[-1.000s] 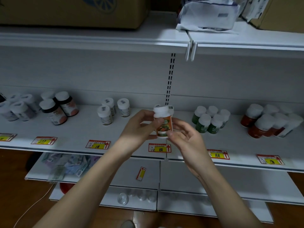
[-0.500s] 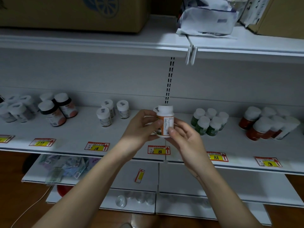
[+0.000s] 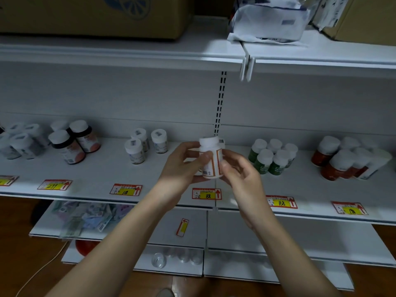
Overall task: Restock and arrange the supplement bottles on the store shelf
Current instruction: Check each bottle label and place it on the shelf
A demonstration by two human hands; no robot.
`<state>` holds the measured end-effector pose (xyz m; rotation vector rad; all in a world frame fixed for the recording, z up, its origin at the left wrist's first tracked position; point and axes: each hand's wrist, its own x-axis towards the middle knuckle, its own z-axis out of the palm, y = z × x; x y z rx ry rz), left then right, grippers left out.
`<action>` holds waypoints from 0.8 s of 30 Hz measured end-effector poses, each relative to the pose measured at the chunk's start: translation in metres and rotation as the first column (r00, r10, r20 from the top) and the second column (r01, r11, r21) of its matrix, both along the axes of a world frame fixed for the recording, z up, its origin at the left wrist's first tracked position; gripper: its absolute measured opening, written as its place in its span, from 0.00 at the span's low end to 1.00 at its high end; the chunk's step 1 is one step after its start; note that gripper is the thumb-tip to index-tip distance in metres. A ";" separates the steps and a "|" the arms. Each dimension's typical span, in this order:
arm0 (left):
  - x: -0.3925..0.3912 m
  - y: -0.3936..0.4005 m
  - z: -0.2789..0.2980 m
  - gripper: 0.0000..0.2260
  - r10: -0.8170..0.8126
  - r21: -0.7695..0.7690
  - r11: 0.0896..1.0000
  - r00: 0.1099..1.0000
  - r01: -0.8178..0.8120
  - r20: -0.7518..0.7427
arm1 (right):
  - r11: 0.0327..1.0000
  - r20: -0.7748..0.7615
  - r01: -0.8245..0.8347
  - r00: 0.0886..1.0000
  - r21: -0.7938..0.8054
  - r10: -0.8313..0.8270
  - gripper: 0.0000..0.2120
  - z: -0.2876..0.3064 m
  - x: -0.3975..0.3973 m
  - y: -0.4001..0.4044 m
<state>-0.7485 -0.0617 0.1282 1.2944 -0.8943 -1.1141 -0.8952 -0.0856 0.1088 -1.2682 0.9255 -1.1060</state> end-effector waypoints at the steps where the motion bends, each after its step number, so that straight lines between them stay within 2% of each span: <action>1: 0.001 0.001 0.000 0.13 0.004 0.000 1.000 1.000 -0.004 -0.014 | 0.999 0.039 -0.027 0.999 0.030 0.026 0.12 -0.001 -0.001 -0.001; 5: 0.001 0.002 -0.001 0.12 -0.011 0.015 1.000 0.999 0.012 -0.035 | 0.997 0.073 -0.063 0.996 0.046 0.060 0.14 -0.002 -0.002 -0.002; 13: -0.001 0.003 0.010 0.13 -0.108 0.019 0.994 0.994 0.108 -0.008 | 0.995 -0.082 0.024 0.996 -0.094 -0.032 0.20 0.001 -0.003 0.000; 16: -0.002 0.004 0.011 0.11 -0.097 -0.001 0.995 0.995 0.097 0.013 | 0.994 -0.091 0.014 0.996 -0.108 -0.023 0.17 0.004 -0.005 -0.002; 20: -0.001 0.003 0.010 0.13 -0.100 -0.003 0.995 0.995 0.100 -0.014 | 0.997 -0.030 -0.052 0.998 -0.054 0.050 0.18 0.005 -0.010 -0.006; 22: -0.002 0.003 0.008 0.14 -0.101 0.009 0.995 0.994 0.101 -0.030 | 0.995 -0.009 -0.076 0.997 -0.057 0.075 0.12 0.006 -0.010 -0.008; 24: -0.003 0.003 0.007 0.14 -0.107 0.019 0.994 0.993 0.108 -0.040 | 0.994 -0.003 -0.089 0.996 -0.066 0.089 0.10 0.008 -0.011 -0.009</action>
